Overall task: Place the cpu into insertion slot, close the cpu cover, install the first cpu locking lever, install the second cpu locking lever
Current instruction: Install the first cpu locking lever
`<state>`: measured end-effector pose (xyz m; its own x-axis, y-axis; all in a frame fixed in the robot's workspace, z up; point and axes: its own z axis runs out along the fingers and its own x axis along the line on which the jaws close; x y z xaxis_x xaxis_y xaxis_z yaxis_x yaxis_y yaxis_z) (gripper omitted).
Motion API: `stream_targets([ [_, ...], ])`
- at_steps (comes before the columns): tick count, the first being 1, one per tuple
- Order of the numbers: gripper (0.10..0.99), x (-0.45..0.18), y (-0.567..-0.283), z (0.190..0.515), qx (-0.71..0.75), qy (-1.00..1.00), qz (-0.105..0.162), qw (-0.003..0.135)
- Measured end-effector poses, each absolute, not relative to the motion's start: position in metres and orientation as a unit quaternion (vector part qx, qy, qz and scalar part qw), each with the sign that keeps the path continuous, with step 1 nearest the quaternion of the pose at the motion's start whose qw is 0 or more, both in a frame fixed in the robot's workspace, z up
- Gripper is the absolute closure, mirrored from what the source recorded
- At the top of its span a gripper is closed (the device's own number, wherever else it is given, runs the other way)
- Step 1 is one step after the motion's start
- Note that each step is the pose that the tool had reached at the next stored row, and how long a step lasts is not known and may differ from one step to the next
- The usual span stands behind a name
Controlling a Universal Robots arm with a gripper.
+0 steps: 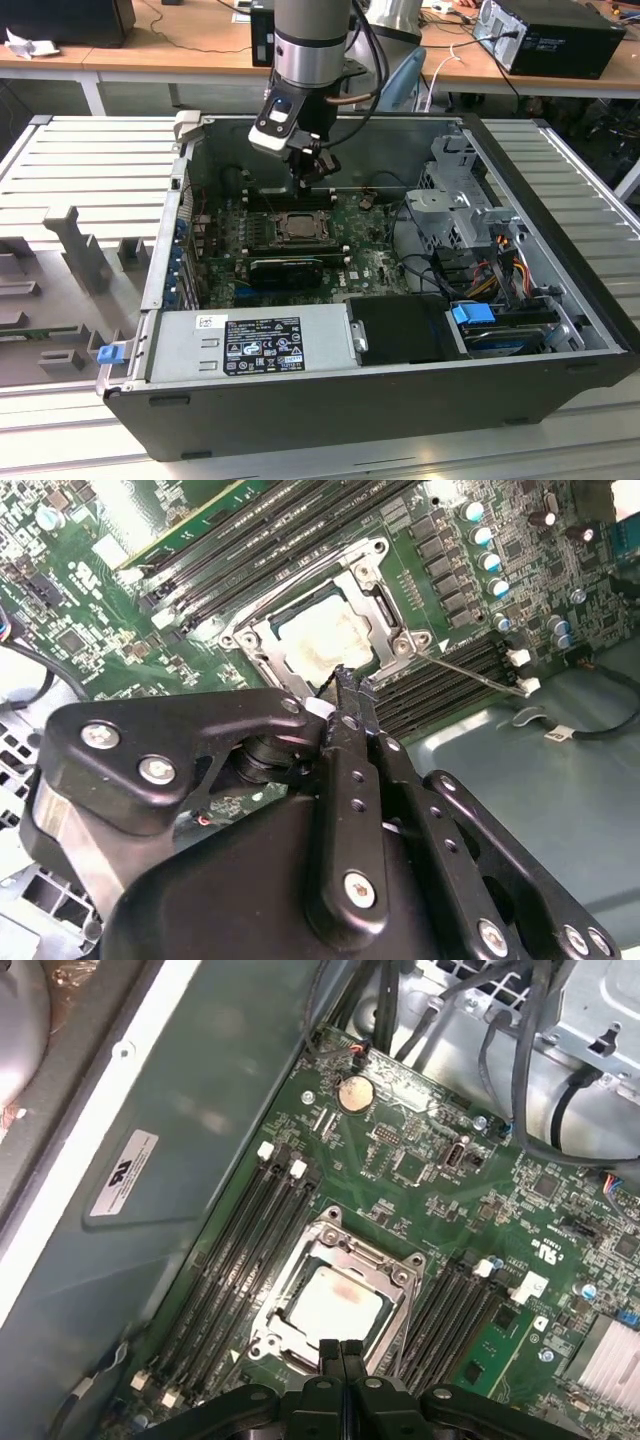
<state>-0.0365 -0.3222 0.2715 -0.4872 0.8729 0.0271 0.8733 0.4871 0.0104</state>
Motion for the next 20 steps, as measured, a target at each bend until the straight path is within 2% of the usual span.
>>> stream_targets([
  [11, 0.98, -0.0365, -0.3221, 0.2712, -0.437, -0.899, -0.011, 0.01],
  [20, 0.98, -0.0366, -0.3222, 0.2707, -0.369, -0.929, -0.013, 0.002],
])
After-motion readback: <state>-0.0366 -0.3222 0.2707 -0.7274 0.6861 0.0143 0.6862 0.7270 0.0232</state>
